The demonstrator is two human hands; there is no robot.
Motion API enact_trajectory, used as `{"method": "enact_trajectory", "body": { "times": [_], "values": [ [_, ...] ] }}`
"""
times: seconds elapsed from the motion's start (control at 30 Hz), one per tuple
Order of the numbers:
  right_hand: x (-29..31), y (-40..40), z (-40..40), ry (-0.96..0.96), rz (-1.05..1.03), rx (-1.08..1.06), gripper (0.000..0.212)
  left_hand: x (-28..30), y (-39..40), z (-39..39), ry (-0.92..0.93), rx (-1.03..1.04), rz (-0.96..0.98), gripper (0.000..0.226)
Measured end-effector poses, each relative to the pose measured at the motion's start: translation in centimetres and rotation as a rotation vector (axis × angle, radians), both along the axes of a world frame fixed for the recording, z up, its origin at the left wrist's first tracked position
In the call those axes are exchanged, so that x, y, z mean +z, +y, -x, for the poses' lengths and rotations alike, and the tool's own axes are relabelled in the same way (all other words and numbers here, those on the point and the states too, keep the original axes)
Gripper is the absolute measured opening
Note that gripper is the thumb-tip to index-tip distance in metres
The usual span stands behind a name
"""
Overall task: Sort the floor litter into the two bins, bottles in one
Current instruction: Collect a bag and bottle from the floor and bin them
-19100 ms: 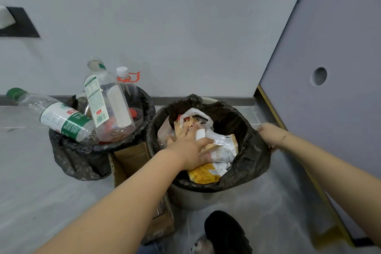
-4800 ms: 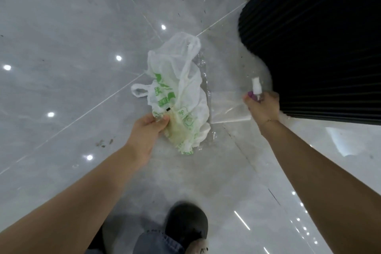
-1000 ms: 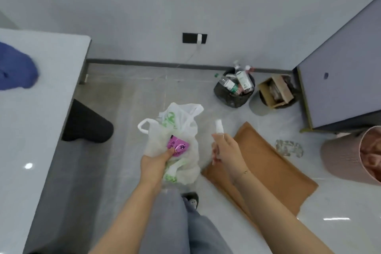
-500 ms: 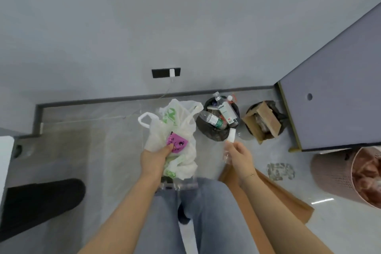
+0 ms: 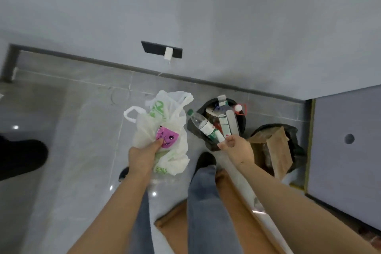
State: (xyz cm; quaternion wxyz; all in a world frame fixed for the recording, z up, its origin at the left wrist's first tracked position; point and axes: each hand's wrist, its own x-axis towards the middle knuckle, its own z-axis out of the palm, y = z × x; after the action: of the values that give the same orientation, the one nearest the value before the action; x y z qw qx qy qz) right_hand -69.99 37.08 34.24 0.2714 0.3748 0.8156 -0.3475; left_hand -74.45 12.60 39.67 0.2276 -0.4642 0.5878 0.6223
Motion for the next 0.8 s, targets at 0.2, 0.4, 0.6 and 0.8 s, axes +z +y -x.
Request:
{"method": "enact_trajectory", "body": {
  "times": [0.2,0.4,0.6,0.8],
  "values": [
    [-13.1,5.2,5.3,-0.049,-0.174,0.638,0.027,-10.2,4.6,0.0,-0.101,0.134,0.030,0.034],
    [-22.5,5.7,8.1,-0.036,-0.339,0.874,0.040,-16.5,4.9,0.6,-0.108,0.132,0.089,0.031],
    [-23.1,5.5,6.6,0.078,-0.300,0.813,0.022,-17.7,4.9,1.3,-0.104,0.090,0.120,0.037],
    [-17.0,5.7,1.4,0.144,0.092,0.190,0.015,-15.5,6.6,1.5,-0.082,-0.068,0.062,0.038]
  ]
}}
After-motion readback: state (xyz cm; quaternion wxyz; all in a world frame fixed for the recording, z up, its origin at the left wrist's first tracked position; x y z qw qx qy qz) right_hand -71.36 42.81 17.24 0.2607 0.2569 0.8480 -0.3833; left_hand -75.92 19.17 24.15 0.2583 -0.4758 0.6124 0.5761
